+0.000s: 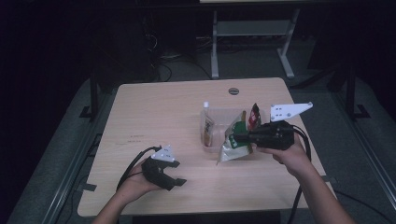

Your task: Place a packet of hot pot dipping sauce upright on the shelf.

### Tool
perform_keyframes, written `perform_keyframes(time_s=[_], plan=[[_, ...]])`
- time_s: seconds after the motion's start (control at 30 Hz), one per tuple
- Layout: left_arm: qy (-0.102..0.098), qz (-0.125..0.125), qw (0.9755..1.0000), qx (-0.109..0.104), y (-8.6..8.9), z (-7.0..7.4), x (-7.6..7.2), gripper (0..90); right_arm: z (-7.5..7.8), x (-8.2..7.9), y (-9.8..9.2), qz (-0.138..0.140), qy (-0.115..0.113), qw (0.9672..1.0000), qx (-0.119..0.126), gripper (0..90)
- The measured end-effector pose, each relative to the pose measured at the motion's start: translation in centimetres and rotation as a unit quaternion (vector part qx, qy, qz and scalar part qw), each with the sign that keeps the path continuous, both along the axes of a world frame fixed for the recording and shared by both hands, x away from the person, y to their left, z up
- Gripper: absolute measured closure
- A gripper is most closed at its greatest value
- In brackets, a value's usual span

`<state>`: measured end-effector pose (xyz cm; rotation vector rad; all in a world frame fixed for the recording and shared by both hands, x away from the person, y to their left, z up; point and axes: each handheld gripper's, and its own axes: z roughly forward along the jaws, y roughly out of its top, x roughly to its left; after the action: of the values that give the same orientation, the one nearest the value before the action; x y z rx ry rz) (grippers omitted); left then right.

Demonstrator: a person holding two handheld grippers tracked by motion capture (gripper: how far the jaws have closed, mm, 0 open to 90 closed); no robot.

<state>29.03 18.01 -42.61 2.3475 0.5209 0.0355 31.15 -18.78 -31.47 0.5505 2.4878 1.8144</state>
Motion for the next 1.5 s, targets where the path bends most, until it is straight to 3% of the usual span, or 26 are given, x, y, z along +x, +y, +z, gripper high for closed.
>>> perform_keyframes(time_s=[0.37, 0.77, 1.13, 1.4, 1.5], plan=[[0.002, -0.003, 1.0000, 0.006, 0.1, -0.1, 0.1, 27.5, 1.1, 3.4, -0.2, -0.022, -0.002, 0.9996, -0.015, 90.0], [0.004, -0.006, 0.9999, 0.010, 0.1, -0.2, 0.1, 27.5, 0.4, 6.7, -0.2, -0.049, 0.013, 0.9978, -0.042, 89.9], [0.006, -0.008, 0.9999, 0.012, 0.1, -0.3, 0.1, 27.3, -0.8, 7.7, 1.0, -0.050, 0.022, 0.9965, -0.063, 89.9], [0.006, -0.008, 0.9999, 0.012, 0.1, -0.3, 0.1, 27.2, -1.1, 7.9, 1.3, -0.042, 0.029, 0.9975, -0.049, 89.9], [0.007, -0.009, 0.9998, 0.014, 0.1, -0.3, 0.1, 27.2, -1.2, 7.6, 1.9, -0.028, 0.028, 0.9976, -0.057, 89.9]])
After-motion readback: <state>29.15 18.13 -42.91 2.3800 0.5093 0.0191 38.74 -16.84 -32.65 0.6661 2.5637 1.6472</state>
